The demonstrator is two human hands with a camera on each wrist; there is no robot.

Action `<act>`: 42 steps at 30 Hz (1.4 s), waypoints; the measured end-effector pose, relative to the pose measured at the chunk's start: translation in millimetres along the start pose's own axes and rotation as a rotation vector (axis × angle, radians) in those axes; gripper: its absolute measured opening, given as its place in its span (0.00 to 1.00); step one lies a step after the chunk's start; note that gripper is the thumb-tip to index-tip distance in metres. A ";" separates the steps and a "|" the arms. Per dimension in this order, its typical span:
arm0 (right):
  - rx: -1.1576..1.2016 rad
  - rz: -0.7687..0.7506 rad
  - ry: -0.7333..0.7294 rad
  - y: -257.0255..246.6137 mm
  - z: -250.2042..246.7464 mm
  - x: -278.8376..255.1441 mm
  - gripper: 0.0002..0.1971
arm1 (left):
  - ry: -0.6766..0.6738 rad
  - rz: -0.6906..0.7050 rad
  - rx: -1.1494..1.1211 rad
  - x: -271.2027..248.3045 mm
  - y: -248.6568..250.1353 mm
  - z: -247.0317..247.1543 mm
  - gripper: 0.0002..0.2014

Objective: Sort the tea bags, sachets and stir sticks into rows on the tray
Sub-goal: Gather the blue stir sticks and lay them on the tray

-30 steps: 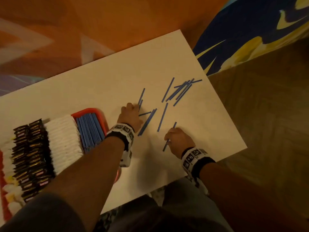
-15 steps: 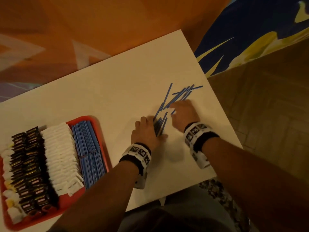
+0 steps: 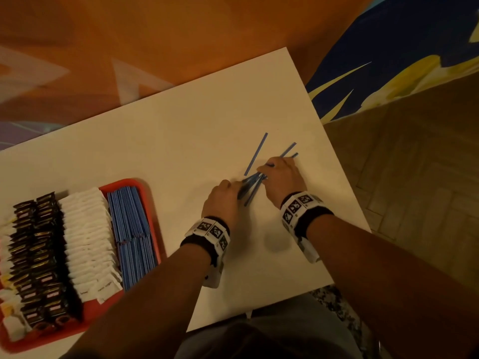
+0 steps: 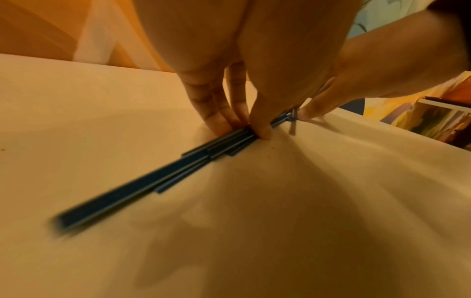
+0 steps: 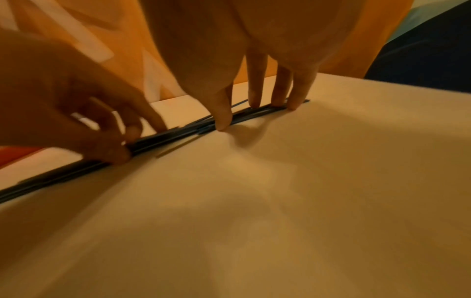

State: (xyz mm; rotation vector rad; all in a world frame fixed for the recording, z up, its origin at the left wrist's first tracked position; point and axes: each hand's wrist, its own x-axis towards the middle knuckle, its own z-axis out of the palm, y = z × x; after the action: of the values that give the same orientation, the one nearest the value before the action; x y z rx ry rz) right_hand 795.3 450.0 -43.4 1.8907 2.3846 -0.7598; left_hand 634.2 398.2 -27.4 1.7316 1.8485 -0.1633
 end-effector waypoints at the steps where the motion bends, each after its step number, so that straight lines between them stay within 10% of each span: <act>1: 0.007 -0.016 0.002 -2.4 2.7 -2.7 0.21 | 0.006 -0.009 0.006 0.8 -0.6 -1.5 0.21; 13: 0.031 0.168 -0.054 15.1 -27.5 11.0 0.33 | 0.049 -0.010 -0.043 19.0 13.4 -20.0 0.32; 23: 0.121 -0.021 -0.093 -14.6 -1.8 -8.2 0.21 | 0.031 -0.024 -0.006 12.2 16.6 -1.6 0.21; 31: -0.055 0.007 -0.235 -9.8 -44.0 44.7 0.42 | 0.094 -0.137 -0.003 -7.9 4.5 -1.6 0.22; 42: 0.017 -0.154 -0.082 -11.8 6.8 0.5 0.21 | 0.045 -0.169 -0.050 -26.1 7.6 15.0 0.30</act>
State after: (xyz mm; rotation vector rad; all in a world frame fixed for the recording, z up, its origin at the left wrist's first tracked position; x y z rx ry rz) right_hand 782.4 446.2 -45.3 1.6608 2.5025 -0.8513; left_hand 645.8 369.5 -24.4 1.5565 2.0142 -0.1447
